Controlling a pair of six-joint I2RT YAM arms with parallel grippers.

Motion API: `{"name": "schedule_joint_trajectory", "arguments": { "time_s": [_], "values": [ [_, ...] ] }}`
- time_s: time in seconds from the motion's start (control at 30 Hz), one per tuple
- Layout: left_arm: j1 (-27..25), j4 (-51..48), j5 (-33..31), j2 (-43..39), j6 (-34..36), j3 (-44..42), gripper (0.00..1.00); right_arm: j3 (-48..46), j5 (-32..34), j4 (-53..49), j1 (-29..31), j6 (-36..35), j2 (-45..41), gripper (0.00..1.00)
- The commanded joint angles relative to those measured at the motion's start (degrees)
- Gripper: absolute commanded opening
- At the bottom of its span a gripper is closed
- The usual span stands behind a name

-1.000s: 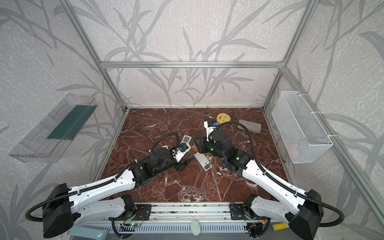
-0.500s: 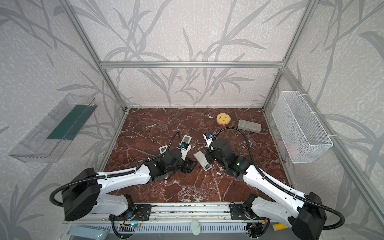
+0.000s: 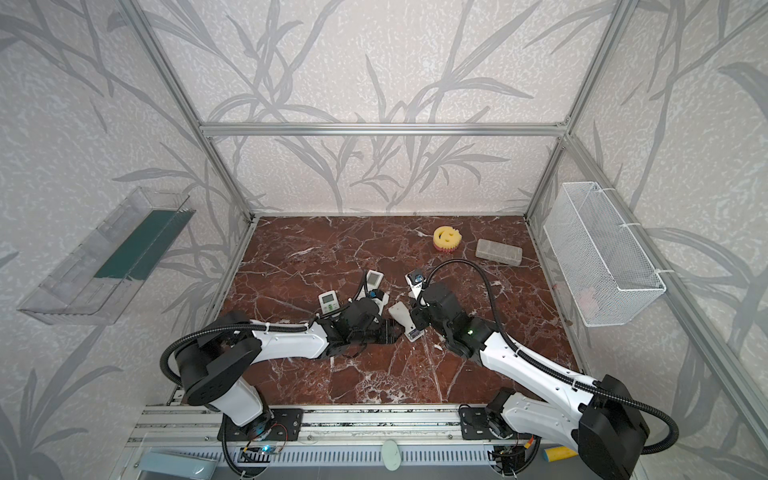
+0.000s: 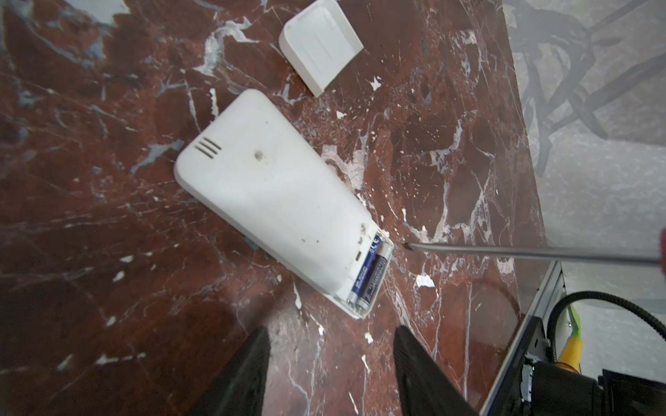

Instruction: Unload the batteries from the remote control

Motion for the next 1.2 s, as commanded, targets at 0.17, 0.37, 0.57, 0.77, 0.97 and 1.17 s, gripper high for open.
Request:
{"name": "schedule_joint_trajectory", "arguments": {
  "time_s": [0.17,0.37,0.57,0.77,0.97,1.17],
  "values": [
    [3.5,9.8,3.8,4.8,-4.6,0.7,0.43,-1.0,-3.2,5.9,-1.8,1.3,0.4,0.00],
    [5.3,9.3,5.0,6.5,-3.1,2.8,0.40,-0.8,-3.6,6.4,-2.1,2.4,0.7,0.00],
    [6.5,8.7,6.3,8.3,-2.0,3.9,0.40,-1.7,-6.1,8.0,-2.1,2.4,1.7,0.00],
    [6.9,9.0,7.3,10.0,-1.4,5.1,0.39,-1.3,-8.4,7.5,-2.1,1.8,3.0,0.00],
    [6.9,7.8,8.0,9.5,-1.5,5.6,0.38,-1.5,-9.6,7.0,-2.1,2.1,1.9,0.00],
    [7.0,6.2,8.8,8.5,-1.0,4.8,0.42,-2.9,-13.1,7.6,-2.1,-1.4,0.0,0.00]
  ]
}}
